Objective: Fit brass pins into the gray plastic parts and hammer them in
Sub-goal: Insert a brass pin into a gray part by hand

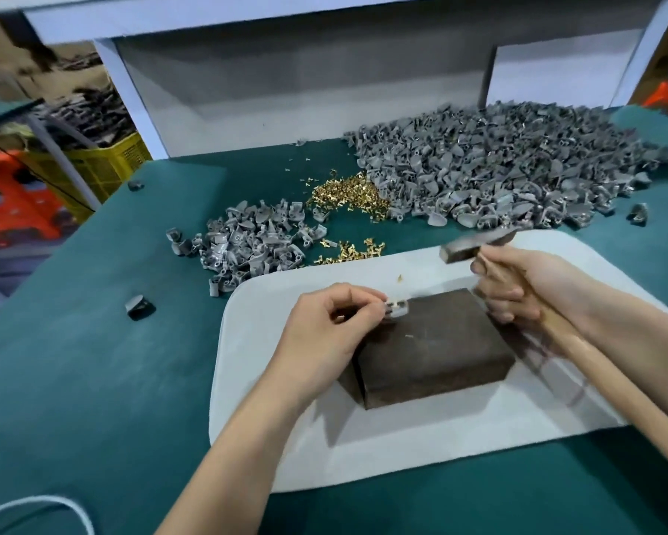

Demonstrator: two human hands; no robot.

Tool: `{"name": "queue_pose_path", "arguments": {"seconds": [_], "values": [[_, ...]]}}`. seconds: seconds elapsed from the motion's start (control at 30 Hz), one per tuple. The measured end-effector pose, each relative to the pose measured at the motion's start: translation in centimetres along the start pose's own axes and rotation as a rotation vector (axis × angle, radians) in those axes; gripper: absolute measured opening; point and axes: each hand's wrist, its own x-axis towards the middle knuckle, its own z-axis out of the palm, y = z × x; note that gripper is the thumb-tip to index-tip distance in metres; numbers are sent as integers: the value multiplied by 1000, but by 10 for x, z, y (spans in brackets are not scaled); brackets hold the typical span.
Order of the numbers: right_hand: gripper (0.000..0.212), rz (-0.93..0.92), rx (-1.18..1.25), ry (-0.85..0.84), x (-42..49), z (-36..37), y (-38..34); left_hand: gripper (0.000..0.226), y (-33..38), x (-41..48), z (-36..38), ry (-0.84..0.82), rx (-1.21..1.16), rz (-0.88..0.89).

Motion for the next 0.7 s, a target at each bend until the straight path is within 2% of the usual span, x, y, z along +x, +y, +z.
{"name": "queue_pose_path", "arguments": {"seconds": [0.13, 0.23, 0.37, 0.47, 0.5, 0.57, 0.63, 0.7], "values": [[31, 2, -58, 2, 2, -1, 2, 18, 20, 12, -22, 157, 4, -34], [32, -14, -99, 39, 2, 2, 3, 15, 55, 44, -7, 68, 157, 8], [31, -133, -187, 70, -3, 1, 0, 6, 107, 128, 48, -71, 258, 121], [32, -199, -296, 124, -5, 0, 0, 38, 109, 187, 62, -37, 588, 46], [33, -223, -358, 155, -5, -1, 0, 34, 101, 197, 58, -43, 754, 20], [35, -285, -554, 231, -7, -2, 2, 18, 78, 199, 45, -174, 1006, -29], [38, -358, -752, 304, -11, -2, 5, 20, 53, 187, 34, -343, 1151, -64], [43, -426, -958, 376, -15, -3, 9, 16, 36, 174, 28, -389, 1228, -55]]}}
